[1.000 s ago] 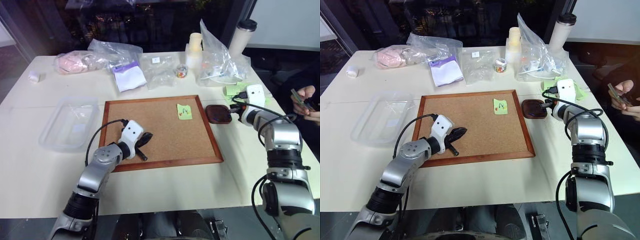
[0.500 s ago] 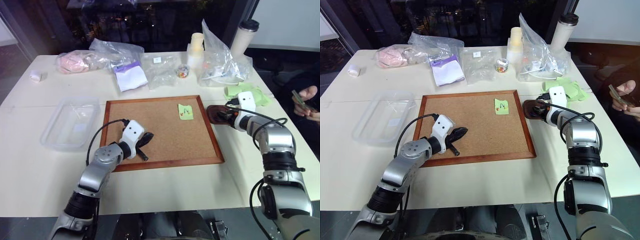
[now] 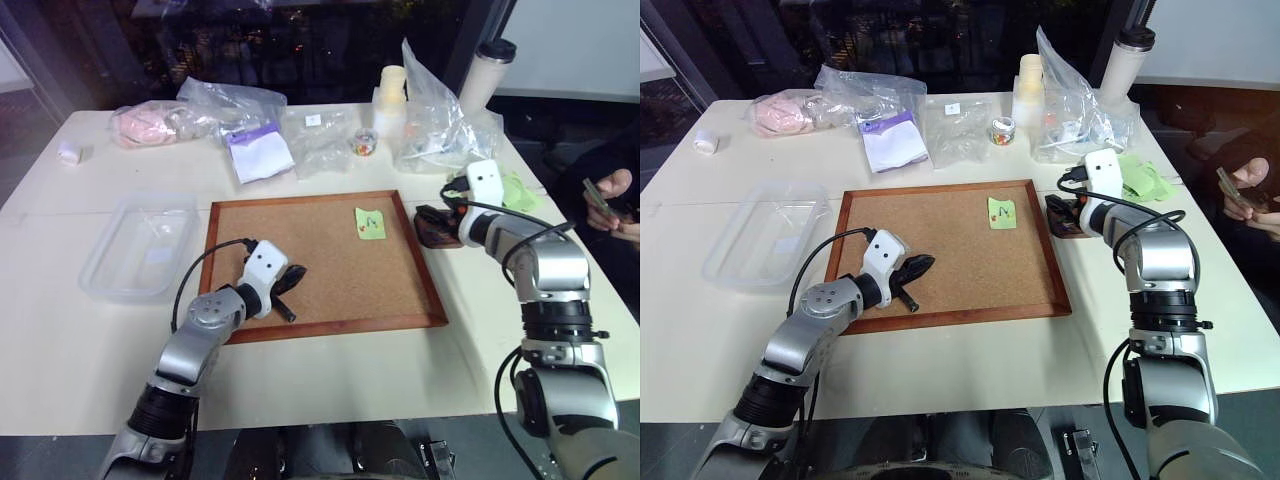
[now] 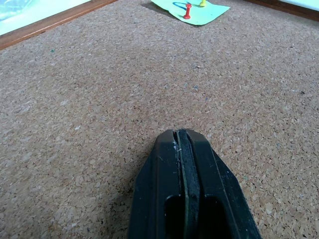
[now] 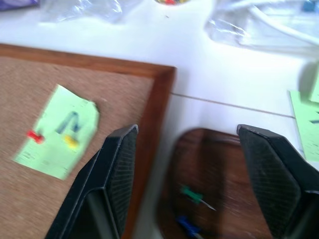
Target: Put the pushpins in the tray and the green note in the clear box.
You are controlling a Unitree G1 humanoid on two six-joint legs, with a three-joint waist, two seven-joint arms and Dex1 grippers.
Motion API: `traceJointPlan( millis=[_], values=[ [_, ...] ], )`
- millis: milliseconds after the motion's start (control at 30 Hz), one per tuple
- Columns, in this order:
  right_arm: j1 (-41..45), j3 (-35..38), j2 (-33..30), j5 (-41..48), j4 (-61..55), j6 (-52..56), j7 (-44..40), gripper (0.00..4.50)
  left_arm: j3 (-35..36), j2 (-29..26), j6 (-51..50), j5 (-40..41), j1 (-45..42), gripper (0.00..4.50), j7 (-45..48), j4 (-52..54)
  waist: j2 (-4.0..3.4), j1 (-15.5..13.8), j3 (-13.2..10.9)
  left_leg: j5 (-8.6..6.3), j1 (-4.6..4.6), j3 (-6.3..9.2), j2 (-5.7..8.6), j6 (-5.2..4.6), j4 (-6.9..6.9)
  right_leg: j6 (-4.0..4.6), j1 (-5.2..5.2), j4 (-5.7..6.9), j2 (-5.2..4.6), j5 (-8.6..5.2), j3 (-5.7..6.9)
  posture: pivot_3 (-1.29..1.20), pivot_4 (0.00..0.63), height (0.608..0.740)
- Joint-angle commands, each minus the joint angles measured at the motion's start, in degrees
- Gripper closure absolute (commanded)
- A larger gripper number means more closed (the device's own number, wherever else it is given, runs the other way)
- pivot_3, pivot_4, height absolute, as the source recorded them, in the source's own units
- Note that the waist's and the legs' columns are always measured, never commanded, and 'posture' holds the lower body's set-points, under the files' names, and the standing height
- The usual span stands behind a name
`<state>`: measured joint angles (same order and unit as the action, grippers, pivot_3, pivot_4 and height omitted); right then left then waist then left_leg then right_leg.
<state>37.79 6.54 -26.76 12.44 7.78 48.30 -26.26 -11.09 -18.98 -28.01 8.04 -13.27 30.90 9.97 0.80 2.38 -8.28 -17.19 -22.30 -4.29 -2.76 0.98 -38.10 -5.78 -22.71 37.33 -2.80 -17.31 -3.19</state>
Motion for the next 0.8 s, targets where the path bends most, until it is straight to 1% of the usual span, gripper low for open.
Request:
traceJointPlan(
  millis=[33,133,233,267,300,500,800],
  values=[
    [0.22,-1.99,1.56,0.15,-2.26,-1.25,0.12,1.28,-1.37,-0.18,-1.65,-0.69,1.71,4.50,0.17,-2.28,0.00,0.01,0.00,0.00,0.00,0.00,0.00,0.00,0.00,0.00,0.00,0.00,0.00,0.00,0.00,0.00,0.150,0.740],
    [-0.01,-3.71,2.76,-0.70,-0.58,-3.93,0.00,1.28,-1.41,-0.15,-1.73,-0.69,1.80,4.50,0.20,-2.04,0.00,0.00,0.00,0.00,-0.02,0.00,0.00,0.00,0.00,0.00,-0.01,-0.01,-0.01,0.00,0.00,0.00,0.150,0.740],
    [0.30,-4.61,3.29,-1.27,1.00,-6.02,-0.02,2.08,-1.35,-0.21,-1.89,-0.70,1.88,4.50,0.17,-1.77,0.00,0.00,0.00,0.00,-0.03,-0.01,0.01,0.00,0.00,0.00,-0.03,-0.01,-0.01,0.00,0.00,0.00,0.150,0.740],
    [0.44,-5.20,3.23,-1.67,1.60,-6.54,-0.09,2.46,-1.33,-0.25,-1.94,-0.71,1.92,4.50,0.14,-1.66,0.00,0.03,0.00,0.00,-0.03,-0.01,0.01,0.00,0.00,0.00,-0.03,-0.01,-0.01,0.00,0.00,0.00,0.150,0.740],
    [0.61,-5.90,3.18,-2.26,2.40,-7.15,-0.08,2.95,-1.29,-0.30,-2.01,-0.73,1.98,4.50,0.11,-1.54,0.00,0.03,0.00,0.00,-0.03,-0.01,0.01,0.00,0.00,0.00,-0.03,-0.01,-0.01,0.00,0.00,0.00,0.150,0.740],
    [0.26,-8.25,3.52,-3.83,4.64,-10.69,-1.13,2.95,-1.17,-0.46,-2.32,-0.75,2.35,4.50,-0.09,-1.11,0.00,0.05,0.00,0.00,-0.03,-0.01,0.01,0.00,0.00,0.00,-0.04,-0.01,0.00,0.00,0.00,0.00,0.150,0.740],
    [0.54,-8.22,4.48,-3.54,4.30,-10.91,-1.53,2.95,-1.28,-0.76,-2.43,-0.70,2.84,4.50,-0.15,-0.55,0.00,0.09,0.00,0.00,-0.03,-0.01,-0.01,0.00,0.00,0.00,-0.04,-0.01,0.00,0.00,0.00,0.00,0.150,0.740]
  ],
)
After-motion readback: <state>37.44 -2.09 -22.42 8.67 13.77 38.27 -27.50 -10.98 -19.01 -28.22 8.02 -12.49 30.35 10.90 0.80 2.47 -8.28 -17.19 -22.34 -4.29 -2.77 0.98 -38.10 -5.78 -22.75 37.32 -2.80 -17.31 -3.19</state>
